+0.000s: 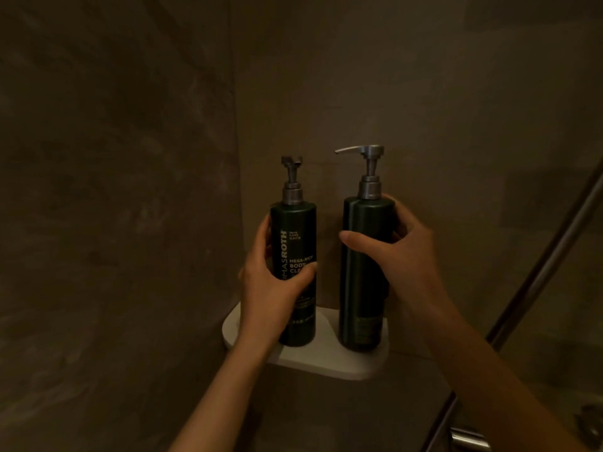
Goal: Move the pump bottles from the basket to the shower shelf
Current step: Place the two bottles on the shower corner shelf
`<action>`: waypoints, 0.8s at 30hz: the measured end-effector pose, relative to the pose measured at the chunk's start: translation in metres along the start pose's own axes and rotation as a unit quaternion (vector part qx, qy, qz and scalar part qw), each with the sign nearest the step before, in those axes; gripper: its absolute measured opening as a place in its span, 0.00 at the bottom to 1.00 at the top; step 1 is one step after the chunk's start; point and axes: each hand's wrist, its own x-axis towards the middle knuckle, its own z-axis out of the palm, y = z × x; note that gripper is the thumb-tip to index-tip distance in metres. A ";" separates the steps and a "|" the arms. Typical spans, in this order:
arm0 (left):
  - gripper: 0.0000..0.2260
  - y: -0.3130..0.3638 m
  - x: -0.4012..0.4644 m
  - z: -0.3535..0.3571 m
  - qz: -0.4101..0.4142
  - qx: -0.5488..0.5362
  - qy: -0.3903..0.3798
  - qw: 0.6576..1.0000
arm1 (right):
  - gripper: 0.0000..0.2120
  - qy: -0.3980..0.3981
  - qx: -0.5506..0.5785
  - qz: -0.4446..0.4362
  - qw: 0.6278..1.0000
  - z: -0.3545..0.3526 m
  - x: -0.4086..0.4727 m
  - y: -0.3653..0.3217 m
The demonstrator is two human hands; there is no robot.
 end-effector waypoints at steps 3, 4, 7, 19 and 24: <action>0.39 -0.003 -0.006 -0.001 0.003 0.016 0.005 1.000 | 0.30 0.002 0.008 0.007 1.000 0.004 -0.003 0.011; 0.39 -0.004 -0.008 -0.001 0.002 0.021 0.006 1.000 | 0.31 0.005 0.008 0.007 1.000 0.006 -0.003 0.013; 0.39 -0.009 -0.019 -0.003 -0.009 0.040 0.008 0.999 | 0.34 0.021 0.005 0.005 1.000 0.009 -0.007 0.017; 0.38 -0.022 -0.034 -0.012 -0.044 0.112 0.046 0.992 | 0.41 0.052 -0.086 0.054 0.993 0.018 -0.064 0.075; 0.38 -0.028 -0.022 -0.025 -0.050 0.131 0.065 0.988 | 0.40 0.034 -0.075 0.048 0.995 0.029 -0.056 0.076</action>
